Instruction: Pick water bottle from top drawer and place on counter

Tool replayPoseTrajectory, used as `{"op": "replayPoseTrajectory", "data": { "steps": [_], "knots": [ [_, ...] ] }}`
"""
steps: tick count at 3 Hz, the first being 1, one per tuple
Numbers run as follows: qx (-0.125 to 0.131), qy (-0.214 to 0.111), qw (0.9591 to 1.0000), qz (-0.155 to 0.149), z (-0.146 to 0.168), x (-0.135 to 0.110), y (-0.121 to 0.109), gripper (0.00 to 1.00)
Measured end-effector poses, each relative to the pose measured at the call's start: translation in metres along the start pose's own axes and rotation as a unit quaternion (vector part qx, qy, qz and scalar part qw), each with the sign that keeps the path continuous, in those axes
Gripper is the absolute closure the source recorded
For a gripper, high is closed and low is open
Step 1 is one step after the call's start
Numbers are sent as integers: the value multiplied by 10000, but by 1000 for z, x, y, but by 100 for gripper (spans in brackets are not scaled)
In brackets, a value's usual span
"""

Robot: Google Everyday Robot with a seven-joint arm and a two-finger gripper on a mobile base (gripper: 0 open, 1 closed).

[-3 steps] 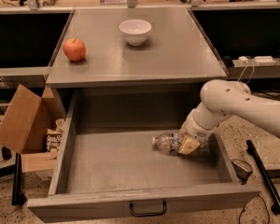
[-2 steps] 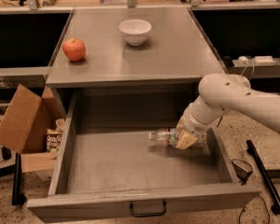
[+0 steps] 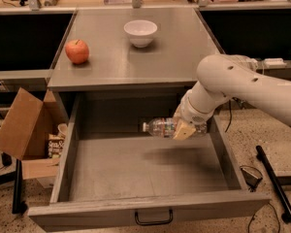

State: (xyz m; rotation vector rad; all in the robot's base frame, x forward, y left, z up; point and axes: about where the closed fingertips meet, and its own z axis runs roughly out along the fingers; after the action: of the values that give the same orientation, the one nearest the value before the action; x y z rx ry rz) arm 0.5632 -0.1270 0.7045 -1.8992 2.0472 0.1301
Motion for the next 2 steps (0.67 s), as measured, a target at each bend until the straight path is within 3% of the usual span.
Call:
{"op": "replayPoseTrajectory", "data": {
  "steps": [1, 2],
  "knots": [
    [18, -185, 9998, 34, -18, -5, -6, 100],
    [393, -564, 9976, -118, -83, -27, -19, 100]
  ]
}}
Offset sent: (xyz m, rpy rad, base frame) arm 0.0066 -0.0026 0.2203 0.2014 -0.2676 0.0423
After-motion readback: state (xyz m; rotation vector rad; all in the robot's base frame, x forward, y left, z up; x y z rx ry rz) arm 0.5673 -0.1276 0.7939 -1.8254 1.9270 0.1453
